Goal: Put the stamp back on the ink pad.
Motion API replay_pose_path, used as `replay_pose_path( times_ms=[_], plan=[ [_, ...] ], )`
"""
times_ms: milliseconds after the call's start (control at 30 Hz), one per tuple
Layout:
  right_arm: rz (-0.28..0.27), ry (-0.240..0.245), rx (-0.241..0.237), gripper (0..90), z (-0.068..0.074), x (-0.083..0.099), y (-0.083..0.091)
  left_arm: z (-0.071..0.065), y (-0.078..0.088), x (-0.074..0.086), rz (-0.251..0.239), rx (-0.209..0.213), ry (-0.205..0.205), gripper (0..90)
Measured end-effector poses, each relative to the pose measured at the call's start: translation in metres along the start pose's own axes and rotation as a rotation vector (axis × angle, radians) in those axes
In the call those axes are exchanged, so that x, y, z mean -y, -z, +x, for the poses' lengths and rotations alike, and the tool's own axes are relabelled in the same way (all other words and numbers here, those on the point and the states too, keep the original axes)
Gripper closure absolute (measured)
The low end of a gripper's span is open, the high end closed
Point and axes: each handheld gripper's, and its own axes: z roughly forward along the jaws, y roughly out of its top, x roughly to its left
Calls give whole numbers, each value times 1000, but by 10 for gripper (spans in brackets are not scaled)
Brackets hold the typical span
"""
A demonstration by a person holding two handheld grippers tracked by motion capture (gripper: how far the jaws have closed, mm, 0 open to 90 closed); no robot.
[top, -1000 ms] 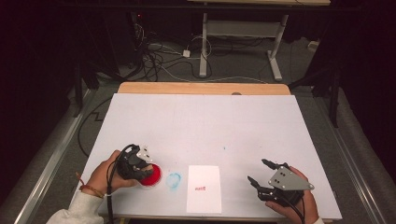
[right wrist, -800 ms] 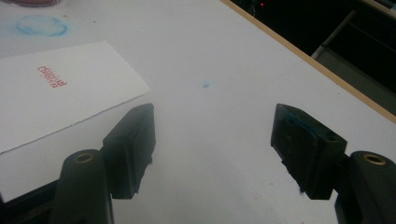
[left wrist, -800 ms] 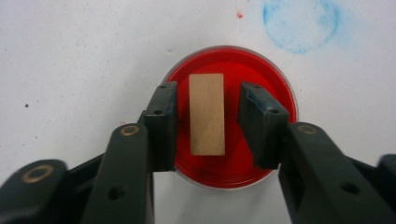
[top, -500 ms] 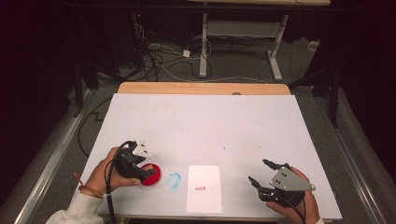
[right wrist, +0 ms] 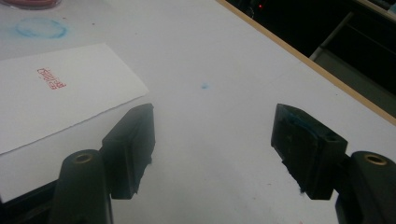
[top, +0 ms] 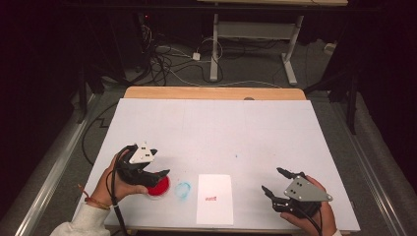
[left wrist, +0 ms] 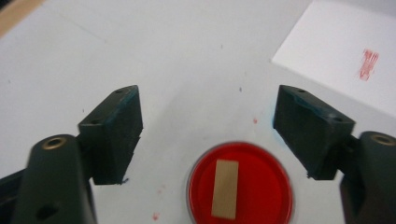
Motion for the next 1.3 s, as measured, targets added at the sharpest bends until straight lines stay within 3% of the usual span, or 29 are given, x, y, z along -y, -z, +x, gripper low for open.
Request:
replay_pose_path(
  times_ms=[133, 367, 600, 867, 1300],
  plan=[
    [-1, 0, 2, 308, 0, 0, 0, -4, 0, 0, -79, -36, 10, 200],
    [-13, -5, 3, 306, 0, 0, 1, -12, -2, 2, -174, -119, -24, 204],
    [-20, -8, 6, 291, -2, 0, 3, -14, -3, 6, -205, -133, -42, 189],
    [-42, -24, 22, 255, -4, 0, 6, -15, -1, 11, -204, -173, -53, 162],
    [-66, -42, 54, 225, -9, 4, 13, -17, 10, 30, -229, -222, -64, 154]
  ],
)
